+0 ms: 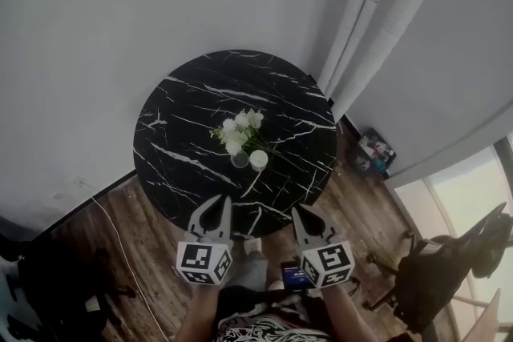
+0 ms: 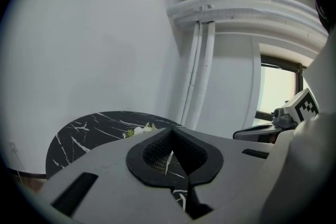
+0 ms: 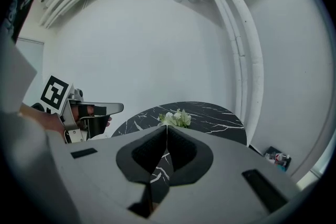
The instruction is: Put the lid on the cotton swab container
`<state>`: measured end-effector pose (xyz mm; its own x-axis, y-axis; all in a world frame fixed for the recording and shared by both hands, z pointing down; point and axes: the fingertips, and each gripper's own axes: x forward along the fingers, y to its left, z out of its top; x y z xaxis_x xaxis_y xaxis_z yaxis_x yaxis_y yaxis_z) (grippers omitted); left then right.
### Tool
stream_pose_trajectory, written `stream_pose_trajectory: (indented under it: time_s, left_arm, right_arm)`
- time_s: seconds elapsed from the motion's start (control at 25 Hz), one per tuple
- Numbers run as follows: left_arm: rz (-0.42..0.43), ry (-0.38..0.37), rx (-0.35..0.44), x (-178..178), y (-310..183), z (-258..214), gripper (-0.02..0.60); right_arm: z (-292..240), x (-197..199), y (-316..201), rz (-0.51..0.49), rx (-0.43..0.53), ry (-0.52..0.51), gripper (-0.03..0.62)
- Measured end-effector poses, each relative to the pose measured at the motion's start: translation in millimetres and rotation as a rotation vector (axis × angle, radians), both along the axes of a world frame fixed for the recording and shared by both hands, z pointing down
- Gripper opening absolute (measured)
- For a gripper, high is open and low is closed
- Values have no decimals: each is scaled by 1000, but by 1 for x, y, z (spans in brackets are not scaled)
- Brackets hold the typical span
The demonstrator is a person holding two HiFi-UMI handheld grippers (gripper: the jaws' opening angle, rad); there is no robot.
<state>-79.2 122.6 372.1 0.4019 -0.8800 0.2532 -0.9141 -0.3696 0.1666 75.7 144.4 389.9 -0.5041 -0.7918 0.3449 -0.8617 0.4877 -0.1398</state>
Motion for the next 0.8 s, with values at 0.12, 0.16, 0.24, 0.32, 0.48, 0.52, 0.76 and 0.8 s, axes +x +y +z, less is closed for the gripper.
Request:
stream_pose_trajectory:
  time_s: [0.12,0.16,0.24,0.32,0.48,0.52,0.76,0.8]
  left_arm:
    - [10,-10,-7,-4,-24,7,15]
    - [16,-20,-8,-5,-31,9,15]
    - [29,-36,-12,-7,-45,13,14]
    - [38,-47,-15,-10,-56,14,14]
    - [44,-55,-15,-22,-76,14,14]
    - [46,-55,-13,-25,-80,14,14]
    - [67,-50,-8,-33,-101,12,14]
    - [69,-44,-11,-34,-103,12,14]
  right_arm:
    - [11,2,-22,18,-37,23,18]
    - [14,2,-29,27,-47,30,18]
    - [16,1,-43,34,-58,35,18]
    - [16,-2,-55,33,-62,36,18]
    - [13,-13,-79,27,-54,31,18]
    - [12,-17,-83,24,-49,32,18]
    - [10,-28,-101,28,-43,26,18]
    - [10,-30,-103,32,-45,23,18]
